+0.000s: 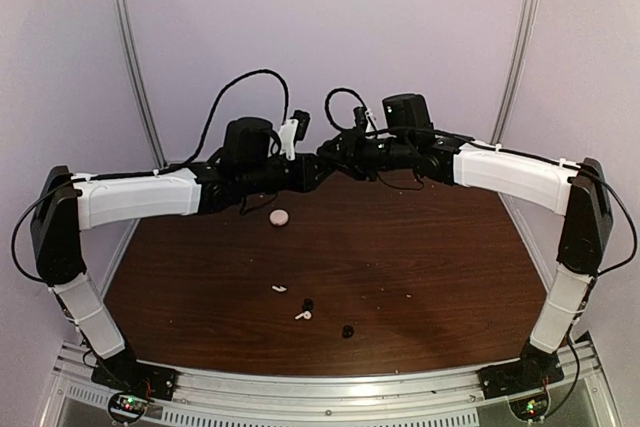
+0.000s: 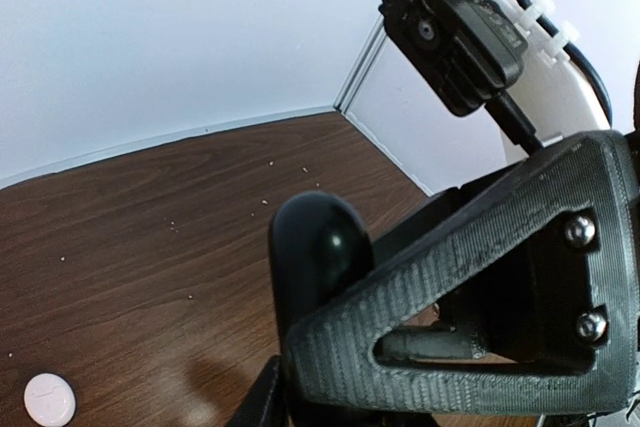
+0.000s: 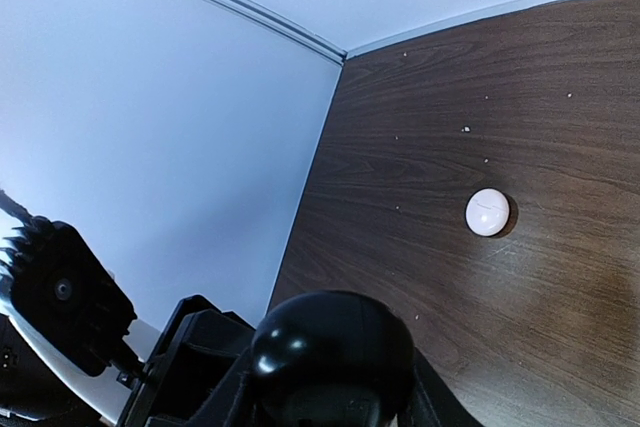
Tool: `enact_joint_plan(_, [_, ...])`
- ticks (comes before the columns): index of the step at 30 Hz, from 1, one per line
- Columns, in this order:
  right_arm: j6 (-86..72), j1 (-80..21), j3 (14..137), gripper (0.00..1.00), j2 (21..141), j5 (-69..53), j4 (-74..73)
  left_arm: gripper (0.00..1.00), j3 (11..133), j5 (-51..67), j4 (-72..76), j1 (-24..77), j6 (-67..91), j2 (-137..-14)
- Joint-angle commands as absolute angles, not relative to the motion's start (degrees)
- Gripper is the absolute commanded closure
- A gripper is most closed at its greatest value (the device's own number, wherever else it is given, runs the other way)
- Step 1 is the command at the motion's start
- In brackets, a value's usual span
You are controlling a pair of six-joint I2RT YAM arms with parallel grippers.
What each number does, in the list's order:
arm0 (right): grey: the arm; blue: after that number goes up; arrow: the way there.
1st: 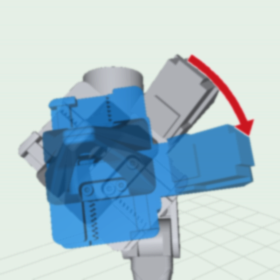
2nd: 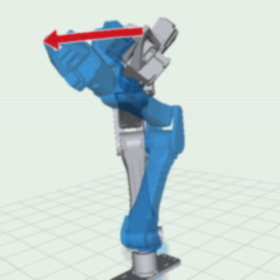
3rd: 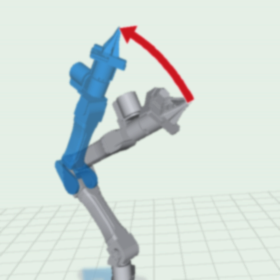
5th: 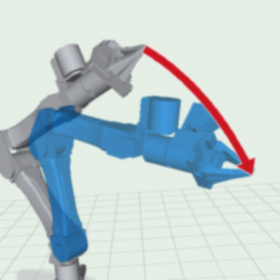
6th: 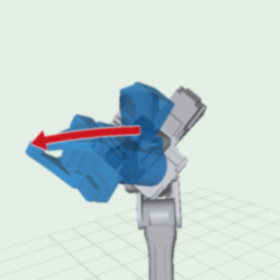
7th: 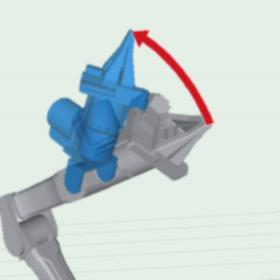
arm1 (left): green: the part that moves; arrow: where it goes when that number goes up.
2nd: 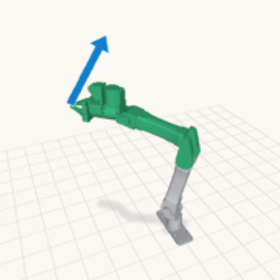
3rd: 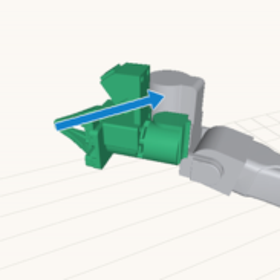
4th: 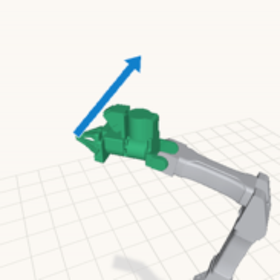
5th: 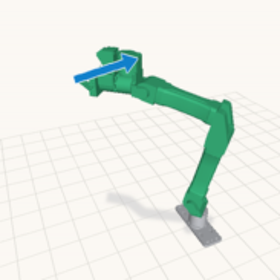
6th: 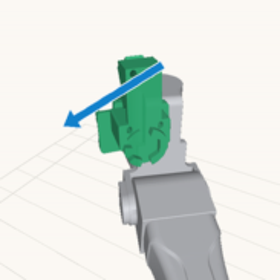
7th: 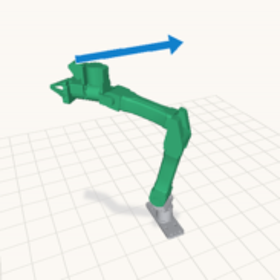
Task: Insert the wireless bluetooth earbuds into the charging case
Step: Pass from the right arm to the left, then pass from the left arm to the right
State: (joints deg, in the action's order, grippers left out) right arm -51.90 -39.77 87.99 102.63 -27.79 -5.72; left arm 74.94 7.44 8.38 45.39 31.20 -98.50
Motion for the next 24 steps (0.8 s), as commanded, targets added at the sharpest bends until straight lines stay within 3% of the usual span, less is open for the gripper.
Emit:
enact_joint_plan(1, [-52.03,-39.97,87.45,0.62,102.9,-30.19,-5.63,0.87,76.47,5.41,11.5,44.74,30.19,-98.2])
enact_joint_plan(4, [-52.03,-39.85,87.22,0.56,102.76,-30.23,-5.52,0.92,75.78,4.89,11.18,44.74,29.19,-97.56])
enact_joint_plan(8, [-51.78,-39.53,87.02,0.34,102.14,-30.76,-5.23,0.97,74.06,3.82,10.94,44.74,27.77,-96.02])
enact_joint_plan(14, [-49.05,-37.47,87.36,0.15,98.93,-30.9,-7.06,0.99,69.9,2.21,10.61,44.74,22.18,-92.13])
enact_joint_plan(16, [-47.12,-37.18,88.12,0.02,96.61,-29.29,-8.83,0.99,68.08,2.13,10.97,44.74,18.6,-89.97])
enact_joint_plan(21, [-41.38,-37.1,88.51,0.0,89.98,-20.08,-14.98,0.98,65.09,0.83,9.51,44.74,6.92,-85.52])
enact_joint_plan(24, [-40.25,-34.78,87.02,0.0,86.93,-24.93,-16.07,0.99,63.88,0.83,8.0,44.74,2.6,-82.88])
